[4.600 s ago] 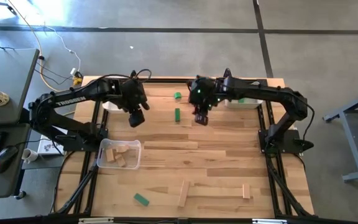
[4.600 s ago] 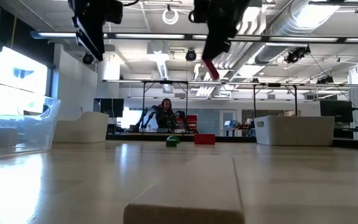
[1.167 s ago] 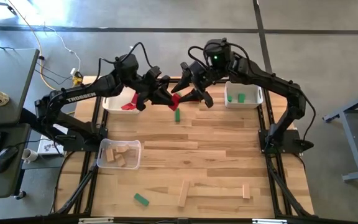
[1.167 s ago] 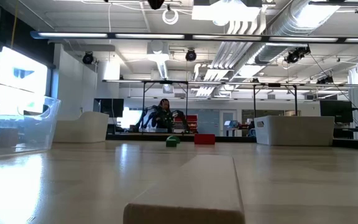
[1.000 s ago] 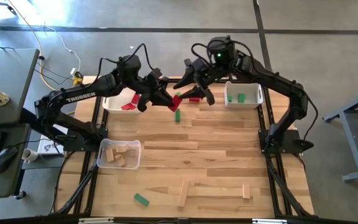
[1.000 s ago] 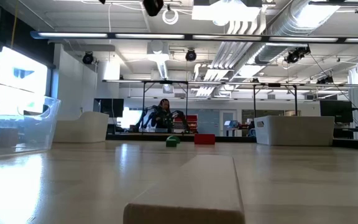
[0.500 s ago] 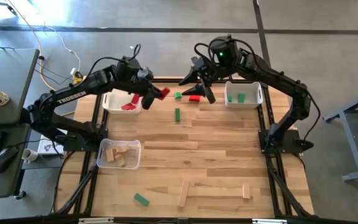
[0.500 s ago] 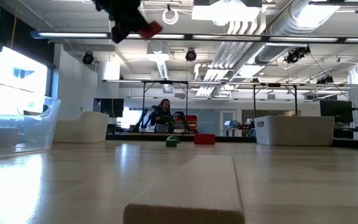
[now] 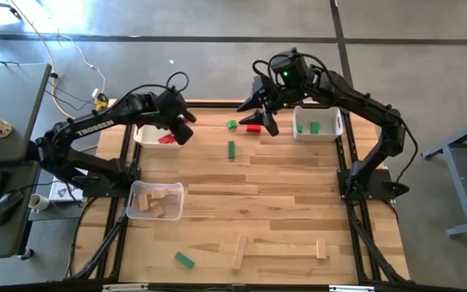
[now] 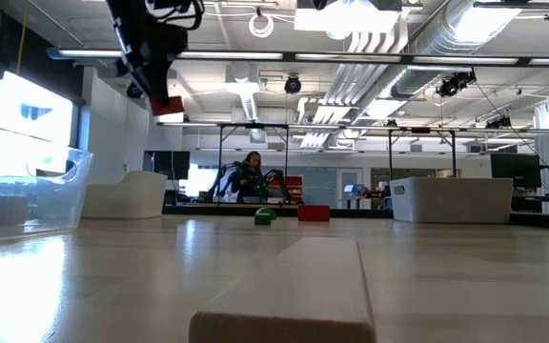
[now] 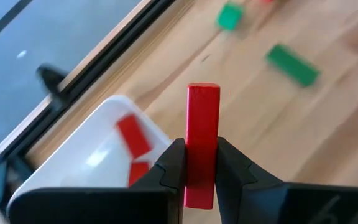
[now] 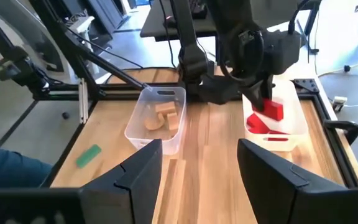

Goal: Sort & place blocks by color
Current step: Put the red rectangle into the left white bin

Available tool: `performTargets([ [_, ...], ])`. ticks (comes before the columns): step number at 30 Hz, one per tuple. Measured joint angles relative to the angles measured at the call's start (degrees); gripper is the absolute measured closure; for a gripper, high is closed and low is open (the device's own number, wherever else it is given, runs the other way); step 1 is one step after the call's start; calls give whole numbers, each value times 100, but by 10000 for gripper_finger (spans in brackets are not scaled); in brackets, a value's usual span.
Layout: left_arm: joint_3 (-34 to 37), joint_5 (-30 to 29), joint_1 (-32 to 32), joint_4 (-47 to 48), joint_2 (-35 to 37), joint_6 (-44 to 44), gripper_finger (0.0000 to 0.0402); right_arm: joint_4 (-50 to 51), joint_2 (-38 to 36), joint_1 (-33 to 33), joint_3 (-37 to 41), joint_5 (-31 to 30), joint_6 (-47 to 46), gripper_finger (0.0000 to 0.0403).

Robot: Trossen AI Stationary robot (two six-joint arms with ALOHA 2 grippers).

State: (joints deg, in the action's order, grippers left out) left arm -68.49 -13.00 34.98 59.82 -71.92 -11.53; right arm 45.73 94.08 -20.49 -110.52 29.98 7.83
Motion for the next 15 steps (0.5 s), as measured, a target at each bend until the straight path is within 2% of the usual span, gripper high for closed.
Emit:
performTargets([
  [4, 327, -139, 103, 15, 0, -268, 369, -4, 0, 2, 0, -52, -125, 208],
  [11, 831, -304, 441, -5, -1, -732, 369, -4, 0, 2, 0, -1120, -565, 208],
  [15, 993, -541, 669, -33, -2, -917, 368, -6, 2, 2, 0, -1344, -722, 208],
])
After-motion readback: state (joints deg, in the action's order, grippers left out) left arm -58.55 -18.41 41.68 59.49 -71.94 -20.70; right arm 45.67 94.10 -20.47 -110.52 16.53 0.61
